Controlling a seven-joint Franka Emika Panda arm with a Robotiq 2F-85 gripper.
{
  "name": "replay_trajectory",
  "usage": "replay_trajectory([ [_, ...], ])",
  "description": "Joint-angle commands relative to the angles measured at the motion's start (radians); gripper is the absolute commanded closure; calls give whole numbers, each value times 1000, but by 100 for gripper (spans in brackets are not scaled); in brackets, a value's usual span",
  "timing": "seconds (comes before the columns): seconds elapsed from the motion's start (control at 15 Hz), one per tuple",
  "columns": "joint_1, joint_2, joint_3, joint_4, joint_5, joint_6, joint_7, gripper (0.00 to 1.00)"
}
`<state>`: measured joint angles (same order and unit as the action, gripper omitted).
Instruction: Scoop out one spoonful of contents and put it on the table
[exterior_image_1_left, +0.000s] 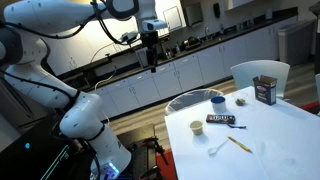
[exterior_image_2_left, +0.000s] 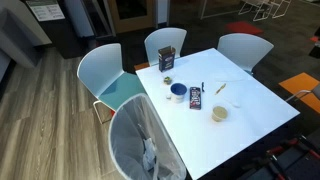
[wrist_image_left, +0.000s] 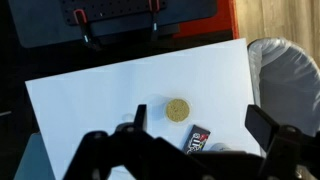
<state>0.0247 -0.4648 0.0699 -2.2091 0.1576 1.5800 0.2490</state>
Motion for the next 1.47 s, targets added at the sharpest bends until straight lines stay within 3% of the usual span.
replay_trajectory([
  [0.0, -7, 1, 5, 3, 2, -3, -2, 0],
  [0.53, -7, 1, 5, 3, 2, -3, -2, 0],
  [0.6, -14, 15, 5, 8, -21, 44, -11, 0],
  [0.73, -28, 69, -11, 26, -53, 139, -44, 0],
  [1.0, -33, 246, -80, 108, -73, 203, -211, 0],
  [1.33, -53, 514, -139, 266, -44, 172, -382, 0],
  [1.4, -53, 532, -129, 282, -104, 163, -349, 0],
])
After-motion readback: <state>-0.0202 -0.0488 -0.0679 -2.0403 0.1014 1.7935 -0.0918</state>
